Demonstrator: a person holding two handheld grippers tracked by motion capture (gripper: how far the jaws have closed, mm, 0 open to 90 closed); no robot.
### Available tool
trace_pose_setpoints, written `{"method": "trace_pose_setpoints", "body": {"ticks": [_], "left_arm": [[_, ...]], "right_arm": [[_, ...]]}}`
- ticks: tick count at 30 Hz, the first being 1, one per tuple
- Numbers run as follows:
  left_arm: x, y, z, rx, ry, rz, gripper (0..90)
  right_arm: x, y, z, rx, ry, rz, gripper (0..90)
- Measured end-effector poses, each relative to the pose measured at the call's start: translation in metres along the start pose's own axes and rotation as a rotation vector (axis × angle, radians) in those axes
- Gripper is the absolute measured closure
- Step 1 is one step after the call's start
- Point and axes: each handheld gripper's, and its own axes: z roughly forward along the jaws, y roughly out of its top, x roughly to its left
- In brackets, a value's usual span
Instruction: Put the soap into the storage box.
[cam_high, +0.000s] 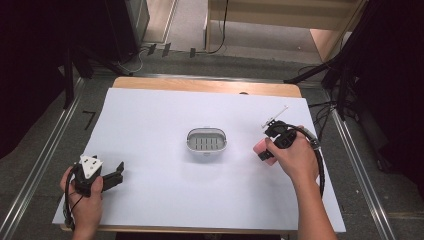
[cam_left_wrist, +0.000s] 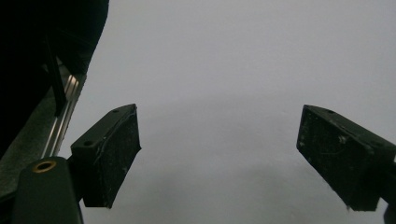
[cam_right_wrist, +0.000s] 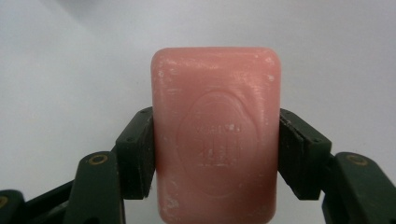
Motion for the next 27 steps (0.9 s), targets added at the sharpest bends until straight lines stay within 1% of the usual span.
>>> {"method": "trace_pose_setpoints", "body": {"ticks": [3,6,7,10,11,13,16,18,22,25,27], "left_arm": [[0.0,0.0,0.0,0.0,0.0,-0.001,14.3],[0.0,0.0,0.0,-0.001,0.0,-0.001,14.3],[0.0,0.0,0.0,0.0,-0.001,-0.002,14.3],[0.0,0.0,0.0,0.0,0.0,-0.002,14.3],[0.0,0.0,0.0,0.001,-0.001,-0.002,14.3],[0.0,0.0,0.0,0.001,-0.001,-0.002,14.3],[0.0,0.0,0.0,0.003,0.0,0.0,14.3],[0.0,0.0,0.0,0.003,0.001,0.001,14.3],[0.0,0.0,0.001,0.003,-0.001,0.0,14.3],[0.0,0.0,0.001,0.006,-0.001,0.004,14.3],[0.0,0.0,0.001,0.005,-0.001,0.003,14.3]], "right_arm": [[0.001,0.004,-0.002,0.0,0.007,-0.01,38.5],[0.001,0.008,-0.005,-0.007,0.026,-0.036,38.5],[0.001,0.009,-0.005,-0.009,0.027,-0.048,38.5],[0.005,0.015,-0.007,0.009,0.022,-0.076,38.5],[0.006,0.017,-0.007,0.009,0.022,-0.091,38.5],[0.008,0.02,-0.007,0.005,0.028,-0.102,38.5],[0.012,0.026,-0.007,-0.001,0.025,-0.127,38.5],[0.014,0.029,-0.006,0.006,0.017,-0.151,38.5],[0.018,0.038,-0.006,0.01,0.019,-0.196,38.5],[0.022,0.045,-0.005,0.01,0.025,-0.236,38.5],[0.025,0.049,-0.004,0.01,0.038,-0.255,38.5]]}}
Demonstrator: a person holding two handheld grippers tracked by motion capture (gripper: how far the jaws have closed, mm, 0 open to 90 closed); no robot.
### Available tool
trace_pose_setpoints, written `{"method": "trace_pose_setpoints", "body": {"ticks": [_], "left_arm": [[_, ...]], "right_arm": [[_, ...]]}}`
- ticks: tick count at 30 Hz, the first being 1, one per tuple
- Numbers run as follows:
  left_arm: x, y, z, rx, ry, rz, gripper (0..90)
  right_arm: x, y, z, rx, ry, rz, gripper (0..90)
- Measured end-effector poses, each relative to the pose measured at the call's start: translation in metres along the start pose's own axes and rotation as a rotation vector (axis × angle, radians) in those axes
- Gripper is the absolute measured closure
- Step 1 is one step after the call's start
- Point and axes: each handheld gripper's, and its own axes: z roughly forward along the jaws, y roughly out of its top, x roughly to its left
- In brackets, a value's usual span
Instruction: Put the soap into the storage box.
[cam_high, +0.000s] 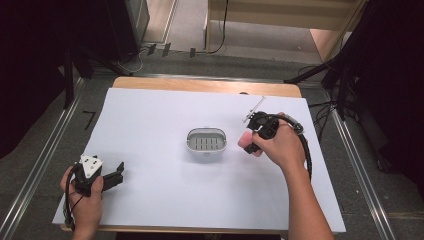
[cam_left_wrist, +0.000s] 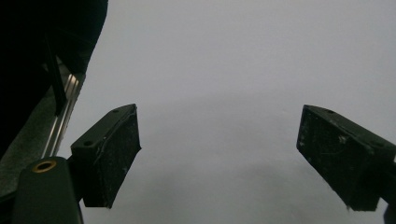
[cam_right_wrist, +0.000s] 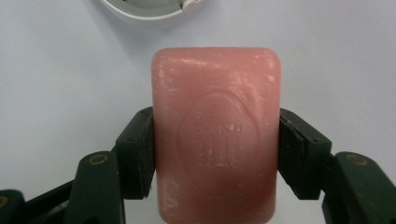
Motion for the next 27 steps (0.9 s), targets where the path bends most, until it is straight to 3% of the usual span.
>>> {"method": "trace_pose_setpoints", "body": {"ticks": [27], "left_arm": [[-0.002,0.001,0.002,0.02,0.01,0.015,14.3]], "right_arm": [[0.025,0.063,0.013,-0.024,0.058,-0.202,38.5]]}}
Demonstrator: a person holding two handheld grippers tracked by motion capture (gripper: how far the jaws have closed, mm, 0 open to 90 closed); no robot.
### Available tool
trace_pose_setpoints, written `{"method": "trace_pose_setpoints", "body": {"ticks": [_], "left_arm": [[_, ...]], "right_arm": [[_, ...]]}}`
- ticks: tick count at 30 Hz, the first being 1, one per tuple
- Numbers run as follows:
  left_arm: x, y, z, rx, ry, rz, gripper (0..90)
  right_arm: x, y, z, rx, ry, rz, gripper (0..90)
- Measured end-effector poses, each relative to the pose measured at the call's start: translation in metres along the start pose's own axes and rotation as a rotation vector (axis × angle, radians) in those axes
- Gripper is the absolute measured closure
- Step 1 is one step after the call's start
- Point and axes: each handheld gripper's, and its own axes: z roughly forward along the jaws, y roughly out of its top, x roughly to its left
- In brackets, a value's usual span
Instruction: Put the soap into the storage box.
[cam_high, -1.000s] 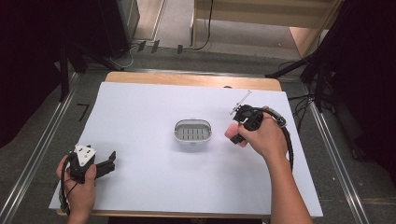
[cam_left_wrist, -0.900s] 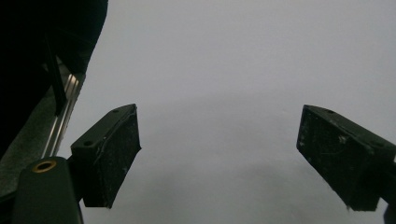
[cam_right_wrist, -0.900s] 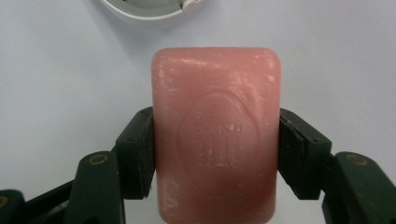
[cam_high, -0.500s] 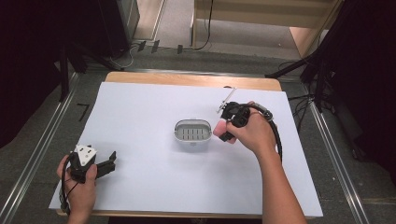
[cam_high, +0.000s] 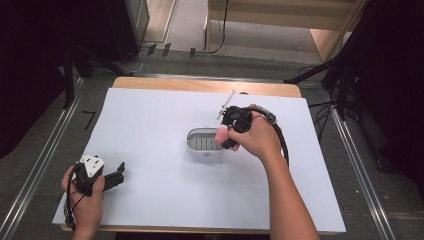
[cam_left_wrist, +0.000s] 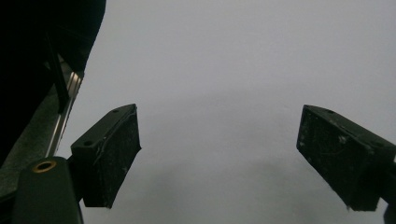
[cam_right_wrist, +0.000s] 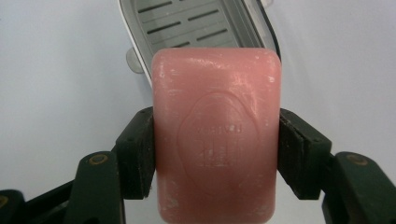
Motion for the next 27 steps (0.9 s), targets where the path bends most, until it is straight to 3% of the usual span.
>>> {"method": "trace_pose_setpoints", "body": {"ticks": [10,13,27], "left_arm": [[-0.001,0.0,0.001,0.006,0.001,0.005,14.3],[0.0,0.0,0.001,0.01,0.002,0.006,14.3],[-0.001,0.001,0.002,0.019,0.004,0.009,14.3]], "right_arm": [[0.004,0.019,0.008,-0.007,0.01,-0.084,38.5],[0.004,0.027,0.013,0.002,0.023,-0.131,38.6],[0.009,0.051,0.033,0.019,0.05,-0.2,38.6]]}}
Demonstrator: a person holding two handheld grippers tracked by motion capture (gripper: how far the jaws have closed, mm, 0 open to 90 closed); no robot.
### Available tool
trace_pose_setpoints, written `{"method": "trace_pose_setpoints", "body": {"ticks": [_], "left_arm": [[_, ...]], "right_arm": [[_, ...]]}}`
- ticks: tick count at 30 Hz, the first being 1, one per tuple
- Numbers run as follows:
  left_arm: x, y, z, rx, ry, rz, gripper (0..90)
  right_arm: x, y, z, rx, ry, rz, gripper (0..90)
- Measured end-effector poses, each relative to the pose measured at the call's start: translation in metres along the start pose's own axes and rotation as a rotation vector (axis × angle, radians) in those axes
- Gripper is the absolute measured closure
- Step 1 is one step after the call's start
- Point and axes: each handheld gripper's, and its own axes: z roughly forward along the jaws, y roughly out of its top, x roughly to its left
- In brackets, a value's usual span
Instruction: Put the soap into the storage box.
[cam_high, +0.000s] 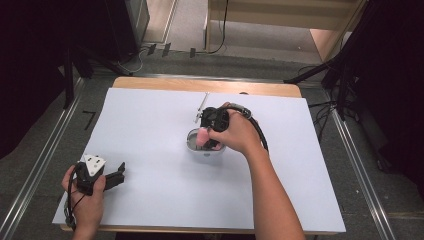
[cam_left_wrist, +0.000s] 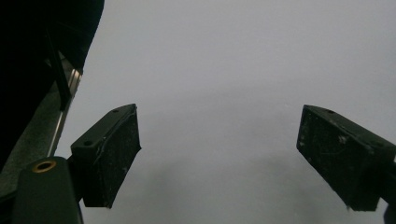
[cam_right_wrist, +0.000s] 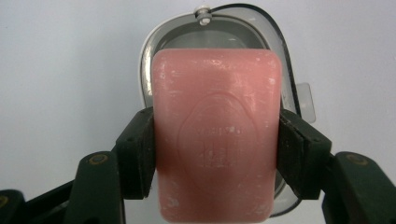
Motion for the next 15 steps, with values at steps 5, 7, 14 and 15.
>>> {"method": "trace_pose_setpoints", "body": {"ticks": [5,7,14,15], "left_arm": [[0.0,-0.0001,-0.0001,-0.003,-0.001,-0.004,14.3],[0.0001,-0.0001,0.0,-0.002,-0.002,-0.004,14.3],[0.0003,0.0001,-0.0001,0.001,-0.001,-0.005,14.3],[0.0003,0.0001,-0.0001,0.001,-0.001,-0.005,14.3]], "right_arm": [[-0.0005,0.0046,0.0019,0.023,-0.003,-0.021,38.6],[-0.0014,0.0056,0.0029,0.026,-0.008,-0.038,38.6],[-0.0007,0.0051,0.0066,0.056,-0.011,-0.045,38.4],[-0.0006,0.0047,0.0067,0.052,-0.017,-0.048,38.3]]}}
